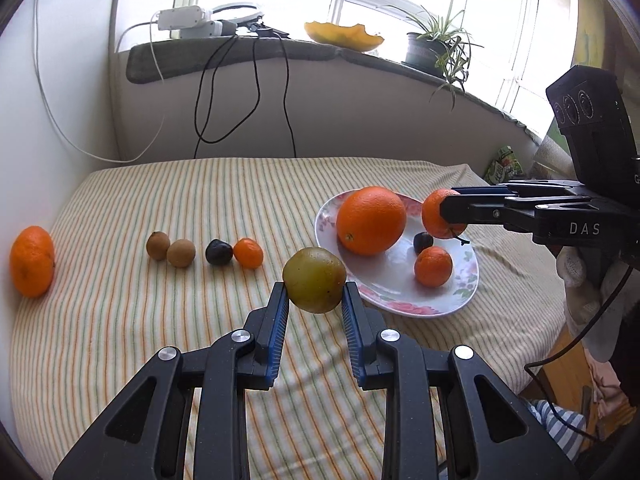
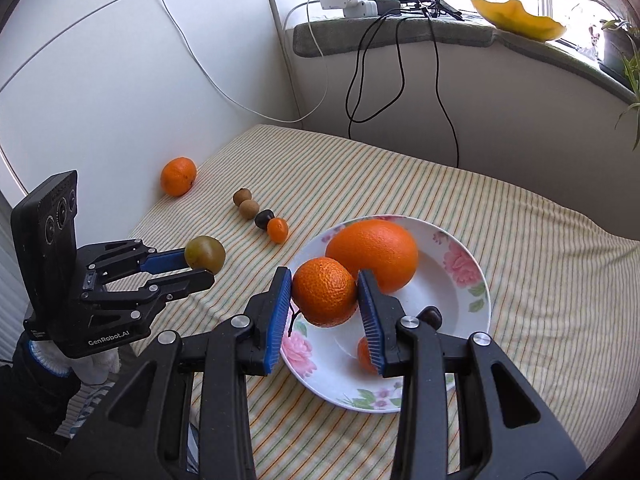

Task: Organize fruits
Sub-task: 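Carry the green plum and tangerine over the plate with both grippers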

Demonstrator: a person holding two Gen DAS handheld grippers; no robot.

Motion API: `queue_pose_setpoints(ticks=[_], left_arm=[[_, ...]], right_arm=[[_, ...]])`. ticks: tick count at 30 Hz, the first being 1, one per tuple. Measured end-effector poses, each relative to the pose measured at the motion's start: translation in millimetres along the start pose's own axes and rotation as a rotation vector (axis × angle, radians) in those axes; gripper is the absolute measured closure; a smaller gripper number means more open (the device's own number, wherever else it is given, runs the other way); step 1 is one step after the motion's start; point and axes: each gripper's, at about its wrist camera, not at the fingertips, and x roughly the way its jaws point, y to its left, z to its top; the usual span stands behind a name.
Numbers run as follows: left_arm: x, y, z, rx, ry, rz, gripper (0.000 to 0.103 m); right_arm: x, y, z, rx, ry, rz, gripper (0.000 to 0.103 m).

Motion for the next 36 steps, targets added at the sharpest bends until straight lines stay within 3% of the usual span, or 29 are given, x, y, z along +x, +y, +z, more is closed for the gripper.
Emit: queue_pose_setpoints(ticks=[16,36], left_arm=[[25.9,-46.8,5.8,0.053,0.037,-0.064,0.078],[46.5,-63.6,5.6,0.064,0.07,-0.088,0.078]], right_arm=[[-0.3,-48.8,-17.6,0.092,0.017,-0.061,0.067],[26.5,-82.9,-7.5,0.145,0.046,-0.061,0.067]])
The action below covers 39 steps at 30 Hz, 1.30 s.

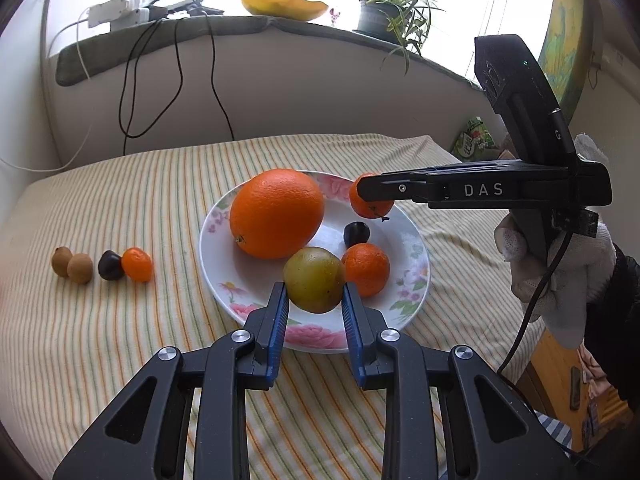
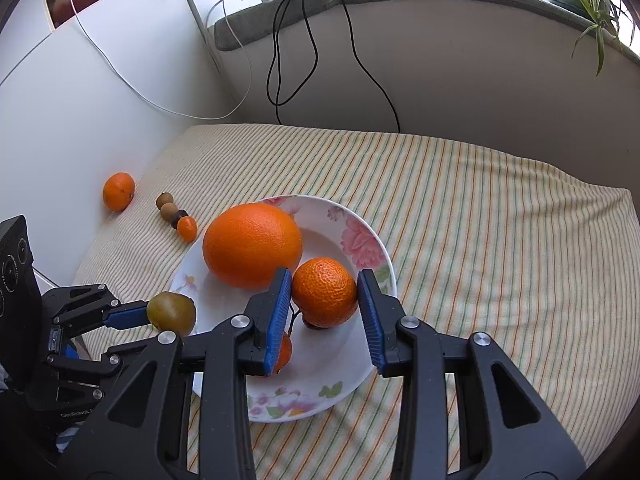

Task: Organize fruits
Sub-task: 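Carry the green plum and tangerine over the plate with both grippers, then open the left gripper to drop the green plum while the right releases the tangerine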

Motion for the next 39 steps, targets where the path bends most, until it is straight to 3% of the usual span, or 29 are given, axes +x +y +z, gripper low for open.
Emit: queue_pose_setpoints(ticks=[22,24,25,27,28,29,35,39], left_arm=[[2.2,-0.1,1.2,0.004,0.003,0.003,0.076],[1.4,-0.1,1.7,0.004,0.002,0.01,0.071],[0.7,-0.1,1.8,0.003,-0.002,0.01,0.062],[-1.5,-0.6,2.4,0.002,-0.012,0.01,0.058],[-2.3,-0.9,2.8,0.004,-0.014,0.01,0.058],[-2.8,-1.2,3.0,0.006,-0.015,0.011,0.058],[-3.2,-1.5,1.8,0.006,-0.015,0.012,0.058],[-4.5,-1.6,1.7,0.007,-0.019,0.015,0.058]], right_arm=[[10.5,-2.5,2.9,-0.003,0.01,-0.011,0.066],[10.5,-2.3,2.9,-0.004,0.01,-0.008,0.066],[10.8,-1.7,2.8,-0.004,0.01,-0.009,0.066],[10.6,-1.7,2.7,-0.003,0.009,-0.011,0.056],[9.4,-1.9,2.8,-0.001,0.002,-0.015,0.04],[7.6,-1.8,2.9,-0.001,-0.009,-0.021,0.031],[0.5,-0.1,5.4,0.0,-0.034,-0.022,0.022],[-4.5,3.0,6.2,-0.007,-0.047,-0.029,0.021]])
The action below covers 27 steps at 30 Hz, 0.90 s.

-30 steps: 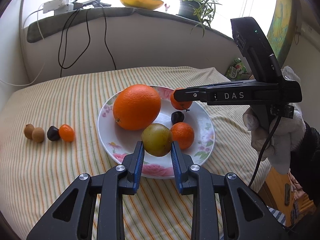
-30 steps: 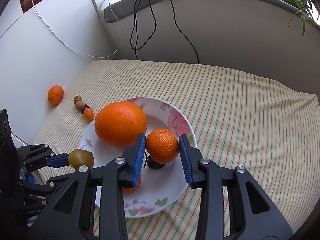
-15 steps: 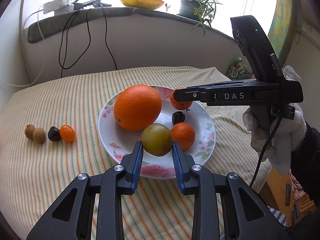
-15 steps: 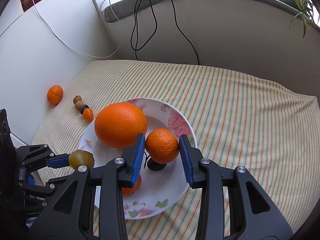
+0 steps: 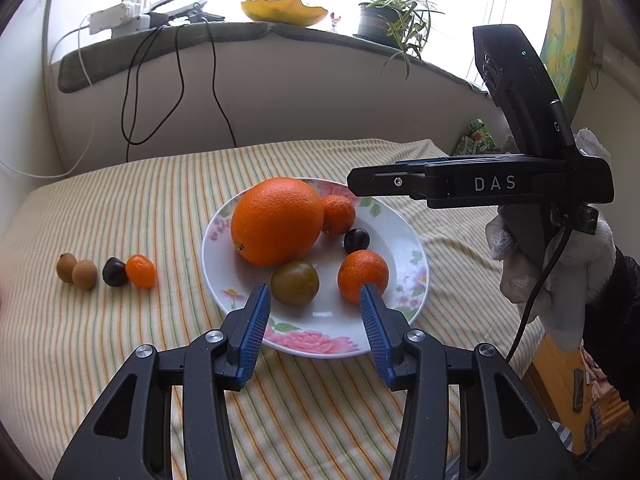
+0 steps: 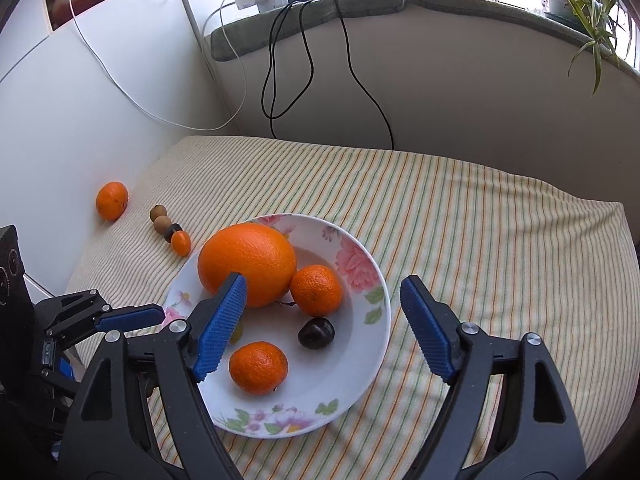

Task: Organize fruits
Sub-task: 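Open the left gripper to drop the green plum while the right releases the tangerine, then move the left gripper to a brown kiwi while the right approaches a small tangerine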

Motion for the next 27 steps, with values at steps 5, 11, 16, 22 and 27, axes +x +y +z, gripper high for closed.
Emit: queue_pose_setpoints(ticks=[5,11,16,22,27], left_arm=[[-1.9,2.1,-0.8,-0.005,-0.003,0.007,0.058],[-8.1,9.2,-0.1,-0.019,-0.018,0.027,0.051],[-14.9,21.8,-0.9,-0.034,-0.028,0.054,0.04],[-23.5,45.9,-3.8,-0.061,-0.041,0.108,0.034],[-30.7,75.3,-10.5,-0.092,-0.045,0.161,0.034]], right_arm=[[-4.2,4.6,2.8,-0.007,-0.009,0.002,0.021],[-8.4,12.0,6.1,-0.023,-0.022,0.005,0.021],[-12.8,20.9,10.3,-0.042,-0.037,0.016,0.021],[-12.3,38.0,15.8,-0.095,-0.037,0.032,0.021],[-11.3,55.1,20.1,-0.142,-0.039,0.042,0.018]])
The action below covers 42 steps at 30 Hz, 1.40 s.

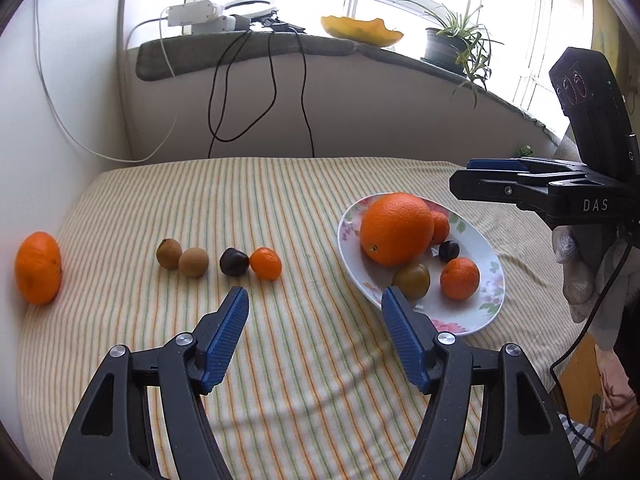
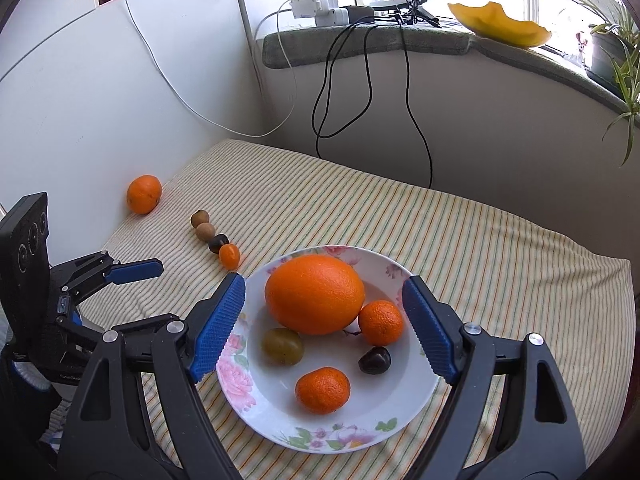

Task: Organize fruits
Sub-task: 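Move the left gripper to a brown kiwi while the right approaches a small tangerine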

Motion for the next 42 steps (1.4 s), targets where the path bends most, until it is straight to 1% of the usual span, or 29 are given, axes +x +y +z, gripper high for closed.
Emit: queue_pose_setpoints(ticks=[6,13,14,16,18,20,21,22,23,25,28,29,32,37,42], left_arm=[[-6.0,35.4,-2.2,-0.048,-0.003,0.047,0.034],[-7.9,65.5,1.0,-0.08,-0.01,0.078,0.035],[-7.5,69.2,2.1,-0.088,-0.01,0.079,0.036],[-5.6,76.5,4.6,-0.101,-0.01,0.079,0.042],[-3.3,84.8,6.7,-0.118,-0.01,0.072,0.044],[-0.1,93.0,8.4,-0.144,-0.005,0.065,0.048],[1.7,96.9,9.3,-0.155,-0.003,0.061,0.052],[4.2,100.8,10.3,-0.164,-0.001,0.058,0.056],[6.4,103.8,11.1,-0.169,0.001,0.057,0.057],[11.1,107.9,13.3,-0.173,0.009,0.058,0.064],[18.0,112.7,16.0,-0.177,0.019,0.054,0.068],[20.3,114.2,16.3,-0.179,0.023,0.054,0.069],[27.1,118.8,17.2,-0.188,0.034,0.049,0.069],[39.8,129.8,21.8,-0.235,0.049,0.029,0.069],[50.9,131.9,25.3,-0.24,0.066,0.02,0.069]], right_arm=[[5.2,19.1,8.9,-0.053,-0.006,0.019,0.017],[18.4,47.1,17.4,-0.138,0.005,0.045,0.017],[20.8,52.3,18.5,-0.155,0.008,0.049,0.017],[26.2,61.5,20.8,-0.189,0.015,0.056,0.017],[32.2,70.5,23.0,-0.223,0.024,0.062,0.017],[39.3,79.3,24.7,-0.258,0.038,0.067,0.017],[43.1,83.2,25.2,-0.276,0.046,0.067,0.017],[47.3,88.1,26.1,-0.294,0.056,0.069,0.02],[51.3,92.8,26.7,-0.311,0.068,0.075,0.024],[59.3,102.6,27.3,-0.35,0.095,0.085,0.029],[71.8,117.0,27.1,-0.407,0.132,0.081,0.034],[76.8,120.8,27.0,-0.422,0.148,0.082,0.037],[91.9,128.0,27.2,-0.454,0.189,0.068,0.046],[114.5,129.4,28.7,-0.475,0.247,0.064,0.049],[129.3,132.0,28.5,-0.499,0.285,0.059,0.055]])
